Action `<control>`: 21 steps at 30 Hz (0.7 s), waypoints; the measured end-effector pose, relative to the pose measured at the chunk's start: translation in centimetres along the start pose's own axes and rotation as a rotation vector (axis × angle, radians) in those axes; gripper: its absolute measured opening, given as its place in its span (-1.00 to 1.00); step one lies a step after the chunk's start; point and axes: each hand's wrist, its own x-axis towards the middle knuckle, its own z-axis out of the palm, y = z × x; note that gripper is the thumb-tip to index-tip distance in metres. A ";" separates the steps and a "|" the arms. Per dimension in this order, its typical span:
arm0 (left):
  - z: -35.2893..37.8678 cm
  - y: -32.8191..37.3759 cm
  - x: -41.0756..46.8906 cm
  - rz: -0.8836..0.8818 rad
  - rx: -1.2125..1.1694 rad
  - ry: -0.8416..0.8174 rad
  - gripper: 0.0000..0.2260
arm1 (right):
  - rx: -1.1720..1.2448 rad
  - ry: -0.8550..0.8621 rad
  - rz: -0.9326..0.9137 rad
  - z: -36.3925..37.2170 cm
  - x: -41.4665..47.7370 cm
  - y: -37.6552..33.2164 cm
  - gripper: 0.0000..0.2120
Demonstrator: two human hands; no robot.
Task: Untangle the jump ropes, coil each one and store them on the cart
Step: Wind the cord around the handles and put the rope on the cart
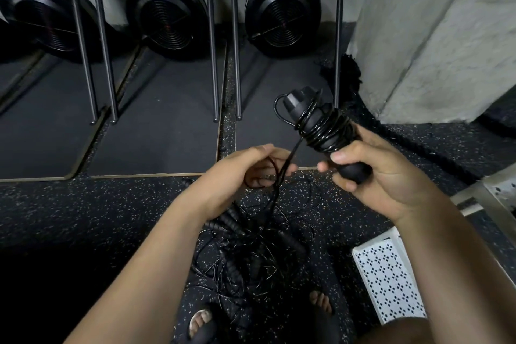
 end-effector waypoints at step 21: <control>1.7 -4.1 2.0 0.248 0.560 0.386 -0.59 | 0.091 0.034 -0.036 0.4 0.0 -0.2 -0.60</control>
